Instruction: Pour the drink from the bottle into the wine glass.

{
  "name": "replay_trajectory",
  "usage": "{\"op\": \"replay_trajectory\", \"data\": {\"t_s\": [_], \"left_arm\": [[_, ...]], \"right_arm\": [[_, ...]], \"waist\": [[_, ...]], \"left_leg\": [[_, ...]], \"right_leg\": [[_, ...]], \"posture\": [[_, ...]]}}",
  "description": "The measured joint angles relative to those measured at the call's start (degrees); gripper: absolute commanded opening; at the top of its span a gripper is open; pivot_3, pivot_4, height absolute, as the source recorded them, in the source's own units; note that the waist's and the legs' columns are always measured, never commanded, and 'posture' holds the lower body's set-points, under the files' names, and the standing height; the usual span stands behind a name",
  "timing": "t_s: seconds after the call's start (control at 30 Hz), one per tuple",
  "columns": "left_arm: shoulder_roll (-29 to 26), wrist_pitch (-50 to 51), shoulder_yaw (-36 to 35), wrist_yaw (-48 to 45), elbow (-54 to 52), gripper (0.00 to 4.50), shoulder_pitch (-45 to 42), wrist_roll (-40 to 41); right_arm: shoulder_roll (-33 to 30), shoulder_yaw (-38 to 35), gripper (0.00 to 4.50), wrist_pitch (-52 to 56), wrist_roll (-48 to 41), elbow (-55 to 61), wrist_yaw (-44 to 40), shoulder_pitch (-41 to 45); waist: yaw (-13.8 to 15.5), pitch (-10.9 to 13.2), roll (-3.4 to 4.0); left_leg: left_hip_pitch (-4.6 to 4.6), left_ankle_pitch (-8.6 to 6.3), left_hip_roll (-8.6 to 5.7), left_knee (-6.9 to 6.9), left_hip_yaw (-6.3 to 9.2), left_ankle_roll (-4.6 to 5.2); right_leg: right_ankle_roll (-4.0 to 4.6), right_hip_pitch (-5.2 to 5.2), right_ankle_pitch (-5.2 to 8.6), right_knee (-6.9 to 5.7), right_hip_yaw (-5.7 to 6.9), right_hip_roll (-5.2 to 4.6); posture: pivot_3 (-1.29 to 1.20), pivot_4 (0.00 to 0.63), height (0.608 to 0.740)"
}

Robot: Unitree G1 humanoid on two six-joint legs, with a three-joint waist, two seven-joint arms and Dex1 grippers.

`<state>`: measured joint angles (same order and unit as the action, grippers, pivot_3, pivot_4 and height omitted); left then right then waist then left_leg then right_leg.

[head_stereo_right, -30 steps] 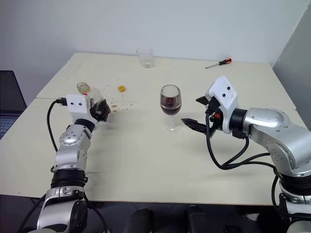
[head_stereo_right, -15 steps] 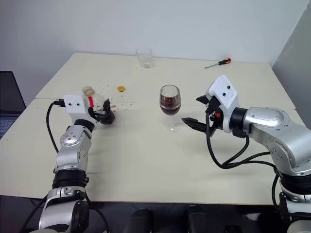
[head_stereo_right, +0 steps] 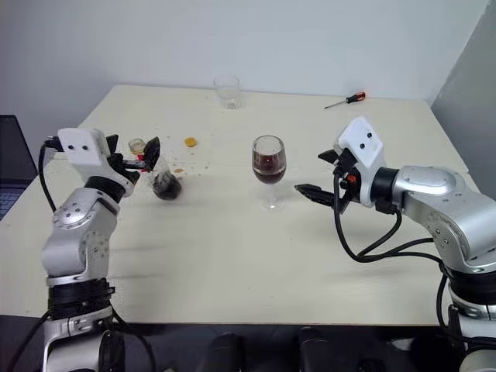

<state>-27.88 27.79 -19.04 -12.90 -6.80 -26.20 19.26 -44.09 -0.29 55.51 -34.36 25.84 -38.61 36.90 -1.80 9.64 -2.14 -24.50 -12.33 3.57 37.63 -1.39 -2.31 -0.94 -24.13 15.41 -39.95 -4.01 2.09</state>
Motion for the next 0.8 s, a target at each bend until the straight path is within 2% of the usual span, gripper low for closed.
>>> {"op": "replay_trajectory", "data": {"t_s": [0.1, 0.23, 0.33, 0.5, 0.63, 0.8], "left_arm": [[-5.95, 4.31, 0.05, -4.59, -1.90, 4.47, -3.24, 2.76], [-17.73, 10.67, 1.33, -19.61, -3.44, 4.47, -9.86, 10.44], [-23.53, 14.42, 2.85, -31.67, -5.54, 4.47, -8.49, 16.81], [-27.21, 15.60, 4.95, -43.37, -3.71, 4.47, -3.02, 19.63], [-25.40, 16.06, 1.89, -45.21, -0.13, 4.47, -3.80, 23.54], [-24.49, 17.30, 1.55, -46.93, 1.39, 4.47, -3.72, 26.58]], "right_arm": [[-0.55, -0.02, 4.50, -1.73, 0.49, -2.59, -1.95, 0.22], [-1.02, -0.95, 4.50, -6.38, 0.38, -6.89, -6.63, -0.51], [-1.07, -3.07, 4.50, -7.56, -0.37, -9.07, -8.05, -1.63], [-3.06, -4.93, 4.50, -8.32, -1.04, -7.59, -9.58, -5.27], [-4.85, -8.96, 4.50, -7.57, -3.40, -7.59, -11.44, -8.74], [-4.99, -11.44, 4.50, -6.68, -6.60, -7.16, -12.66, -9.27]], "waist": [[0.00, 0.03, -0.05], [-0.01, 0.10, -0.14], [-0.08, 0.11, -0.09], [-0.05, 0.13, -0.08], [0.05, 0.13, -0.08], [-0.09, 0.13, -0.08]], "left_leg": [[-0.01, 0.00, -0.01, 0.00, 0.01, 0.00], [-0.01, -0.01, -0.04, -0.07, -0.09, 0.00], [0.03, -0.01, -0.06, -0.24, -0.15, 0.00], [0.16, 0.00, 0.01, -0.57, -0.11, 0.01], [0.21, 0.00, 0.01, -0.56, -0.08, 0.01], [0.26, 0.00, 0.02, -0.58, -0.10, 0.01]], "right_leg": [[-0.01, 0.00, 0.01, 0.03, 0.02, 0.01], [-0.02, 0.01, 0.02, 0.20, -0.05, -0.01], [-0.02, 0.00, 0.02, 0.30, -0.08, -0.09], [0.16, -0.05, 0.13, 0.27, -0.02, 0.00], [0.22, -0.01, 0.17, 0.22, 0.01, 0.02], [0.22, 0.00, 0.17, 0.22, -0.05, 0.03]], "posture": [[0.00, 0.150, 0.740], [0.00, 0.150, 0.740], [0.00, 0.150, 0.740], [0.00, 0.150, 0.740], [0.00, 0.150, 0.740], [0.00, 0.150, 0.740]]}}
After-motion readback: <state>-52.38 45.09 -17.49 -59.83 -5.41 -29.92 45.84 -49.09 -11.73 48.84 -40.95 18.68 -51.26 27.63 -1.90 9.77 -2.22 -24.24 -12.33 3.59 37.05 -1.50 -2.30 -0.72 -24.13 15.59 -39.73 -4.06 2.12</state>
